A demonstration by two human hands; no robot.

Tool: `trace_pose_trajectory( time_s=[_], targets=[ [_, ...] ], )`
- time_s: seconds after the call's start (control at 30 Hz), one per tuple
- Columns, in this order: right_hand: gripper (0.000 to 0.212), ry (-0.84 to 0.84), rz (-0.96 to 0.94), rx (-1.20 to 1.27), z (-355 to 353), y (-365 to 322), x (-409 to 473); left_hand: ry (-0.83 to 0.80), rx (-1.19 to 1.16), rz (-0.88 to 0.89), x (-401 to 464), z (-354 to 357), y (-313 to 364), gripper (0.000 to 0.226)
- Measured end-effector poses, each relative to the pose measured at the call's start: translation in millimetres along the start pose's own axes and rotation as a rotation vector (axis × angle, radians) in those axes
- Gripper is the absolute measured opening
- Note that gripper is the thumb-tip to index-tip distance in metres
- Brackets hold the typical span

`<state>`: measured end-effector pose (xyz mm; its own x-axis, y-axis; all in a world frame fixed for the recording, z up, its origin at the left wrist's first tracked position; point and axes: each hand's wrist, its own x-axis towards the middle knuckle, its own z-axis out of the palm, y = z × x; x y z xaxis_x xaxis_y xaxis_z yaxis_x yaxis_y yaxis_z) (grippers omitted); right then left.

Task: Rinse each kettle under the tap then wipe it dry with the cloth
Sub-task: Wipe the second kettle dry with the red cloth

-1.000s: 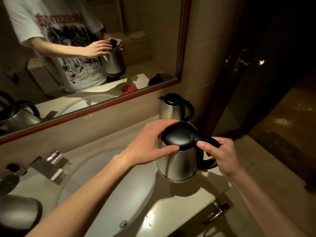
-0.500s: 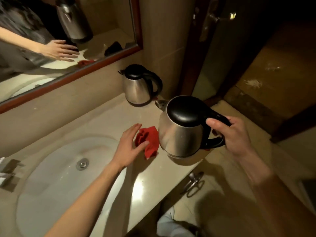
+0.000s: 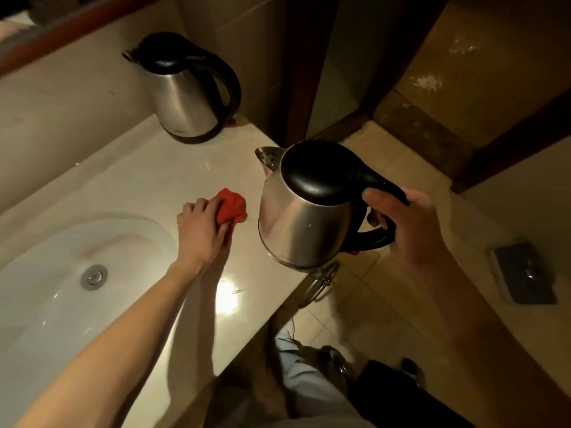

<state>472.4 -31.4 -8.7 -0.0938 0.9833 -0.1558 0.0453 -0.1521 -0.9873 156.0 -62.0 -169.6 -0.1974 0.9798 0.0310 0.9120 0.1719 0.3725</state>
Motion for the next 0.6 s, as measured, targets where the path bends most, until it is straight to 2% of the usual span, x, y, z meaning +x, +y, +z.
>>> trace_pose_trajectory(
  time_s=[0.07, 0.13, 0.2, 0.3, 0.43, 0.5, 0.53, 0.6],
  targets=[
    [0.039, 0.002, -0.001, -0.004, -1, 1, -2, 0.016, -0.212, -0.167, 0, -9, 7, 0.034],
    [0.039, 0.003, 0.006, 0.003, -1, 1, -4, 0.093, -0.570, -0.324, -6, -24, 21, 0.018],
    [0.038, 0.000, 0.009, 0.000, 1, -2, -6, 0.161, -0.796, -0.367, -19, -44, 44, 0.009],
    [0.039, -0.016, -0.011, -0.004, 5, -8, -8, 0.271, -1.060, -0.366, -40, -65, 76, 0.015],
    [0.039, -0.051, -0.036, -0.015, 14, -18, -12, 0.417, -1.379, -0.397, -50, -92, 119, 0.057],
    [0.038, -0.053, -0.047, -0.007, 20, -24, -12, 0.443, -1.412, -0.371, -55, -108, 142, 0.082],
    [0.038, -0.055, -0.051, 0.000, 22, -26, -13, 0.443, -1.368, -0.311, -60, -114, 154, 0.085],
    [0.038, -0.064, -0.076, 0.007, 26, -31, -14, 0.446, -1.221, -0.160, -74, -124, 174, 0.067]
  ],
)
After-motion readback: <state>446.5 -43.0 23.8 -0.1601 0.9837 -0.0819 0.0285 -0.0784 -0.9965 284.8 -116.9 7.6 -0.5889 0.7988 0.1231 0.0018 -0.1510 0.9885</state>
